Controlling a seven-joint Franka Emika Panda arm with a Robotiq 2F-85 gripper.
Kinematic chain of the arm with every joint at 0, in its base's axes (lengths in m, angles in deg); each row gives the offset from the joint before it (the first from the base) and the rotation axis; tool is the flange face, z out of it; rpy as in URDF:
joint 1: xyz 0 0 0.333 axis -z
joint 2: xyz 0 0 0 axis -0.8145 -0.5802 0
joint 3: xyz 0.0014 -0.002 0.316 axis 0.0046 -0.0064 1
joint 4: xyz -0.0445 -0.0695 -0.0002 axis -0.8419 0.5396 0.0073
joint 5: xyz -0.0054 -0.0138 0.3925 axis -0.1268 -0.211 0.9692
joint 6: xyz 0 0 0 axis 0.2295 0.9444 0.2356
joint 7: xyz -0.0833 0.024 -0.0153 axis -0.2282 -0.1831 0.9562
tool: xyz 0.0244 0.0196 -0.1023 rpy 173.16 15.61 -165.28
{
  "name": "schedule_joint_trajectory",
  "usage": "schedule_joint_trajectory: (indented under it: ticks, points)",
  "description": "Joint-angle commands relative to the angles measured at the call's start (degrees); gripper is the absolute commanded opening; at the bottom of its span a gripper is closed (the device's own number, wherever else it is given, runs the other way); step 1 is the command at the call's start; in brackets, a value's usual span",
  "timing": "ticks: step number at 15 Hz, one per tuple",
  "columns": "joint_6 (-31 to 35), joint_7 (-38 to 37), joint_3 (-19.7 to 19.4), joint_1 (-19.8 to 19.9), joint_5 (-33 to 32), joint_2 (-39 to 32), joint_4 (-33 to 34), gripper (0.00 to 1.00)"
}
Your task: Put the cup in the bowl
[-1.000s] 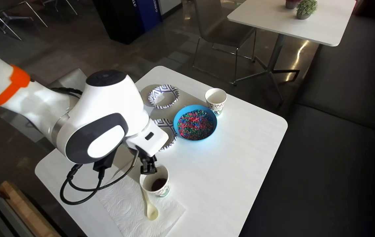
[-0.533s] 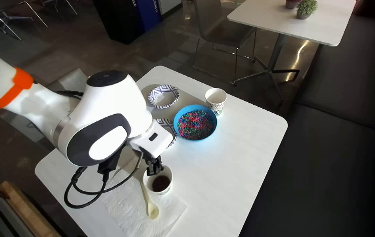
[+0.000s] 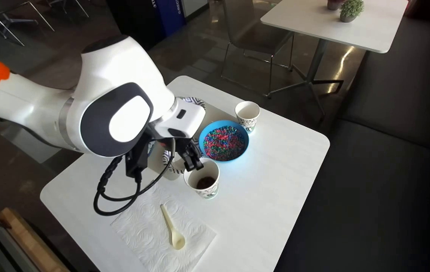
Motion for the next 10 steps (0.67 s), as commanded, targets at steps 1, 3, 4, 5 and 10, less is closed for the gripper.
schedule_joint_trajectory:
  ticks: [1,3,4,5,10]
  points:
    - [-0.9,0.1,1.6,1.1,-7.0,-2.0,4.0,0.01]
    - [-0.1,2.7,3.8,3.1,-5.7,-2.1,4.1,0.01]
    - [-0.4,0.4,3.4,2.9,-6.2,-0.9,3.5,0.03]
    - [-0.3,1.1,3.9,3.2,-6.1,-1.2,3.8,0.03]
    - [2.2,1.3,4.3,2.8,-8.8,-1.1,4.4,0.01]
